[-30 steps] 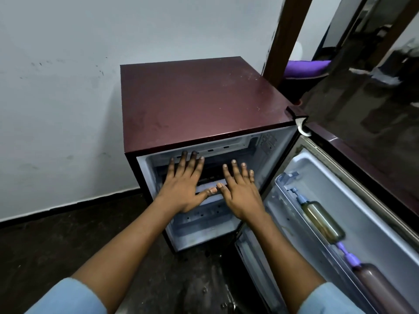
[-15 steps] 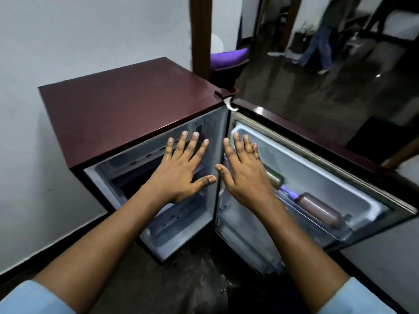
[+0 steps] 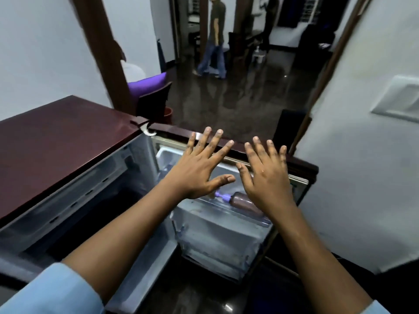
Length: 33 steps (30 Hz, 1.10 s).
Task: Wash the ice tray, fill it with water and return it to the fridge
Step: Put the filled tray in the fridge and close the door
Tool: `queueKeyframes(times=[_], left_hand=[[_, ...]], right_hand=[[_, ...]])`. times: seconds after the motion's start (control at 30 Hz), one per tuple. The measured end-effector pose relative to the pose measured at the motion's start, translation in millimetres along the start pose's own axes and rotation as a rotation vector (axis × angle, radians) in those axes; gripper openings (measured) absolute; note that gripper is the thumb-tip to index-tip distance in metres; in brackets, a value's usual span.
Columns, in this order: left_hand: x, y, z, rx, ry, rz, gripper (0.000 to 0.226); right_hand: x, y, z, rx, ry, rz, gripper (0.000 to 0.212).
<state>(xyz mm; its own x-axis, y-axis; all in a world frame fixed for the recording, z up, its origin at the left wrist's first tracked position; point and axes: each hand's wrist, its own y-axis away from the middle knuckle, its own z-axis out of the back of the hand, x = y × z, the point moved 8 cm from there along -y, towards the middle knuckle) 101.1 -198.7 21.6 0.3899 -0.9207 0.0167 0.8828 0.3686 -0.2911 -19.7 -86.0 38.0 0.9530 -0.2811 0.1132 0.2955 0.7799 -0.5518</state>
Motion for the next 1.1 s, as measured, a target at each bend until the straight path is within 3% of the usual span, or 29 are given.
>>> queueKeyframes(times=[0.23,0.47,0.83,1.1], left_hand=[[-44.9,-69.5,-15.3,0.048,0.022,-0.031,0.087],[-52.1,-80.1,-41.3,0.176,0.062,0.044,0.088],[-51.4,-67.0,-47.4,0.075,0.122,0.051,0.089],[-51.8,-53.5,-46.7,0.015,0.114,0.031,0.086]], right_hand=[[-80.9,11.0,10.4,0.046,0.100,-0.166,0.062],[-109.7,20.8,-13.4,0.198,0.097,-0.272,0.069],[-99.9,34.5,-8.0,0.061,0.099,-0.282,0.055],[-90.2,49.6,-4.0,0.064,0.090,-0.284,0.056]])
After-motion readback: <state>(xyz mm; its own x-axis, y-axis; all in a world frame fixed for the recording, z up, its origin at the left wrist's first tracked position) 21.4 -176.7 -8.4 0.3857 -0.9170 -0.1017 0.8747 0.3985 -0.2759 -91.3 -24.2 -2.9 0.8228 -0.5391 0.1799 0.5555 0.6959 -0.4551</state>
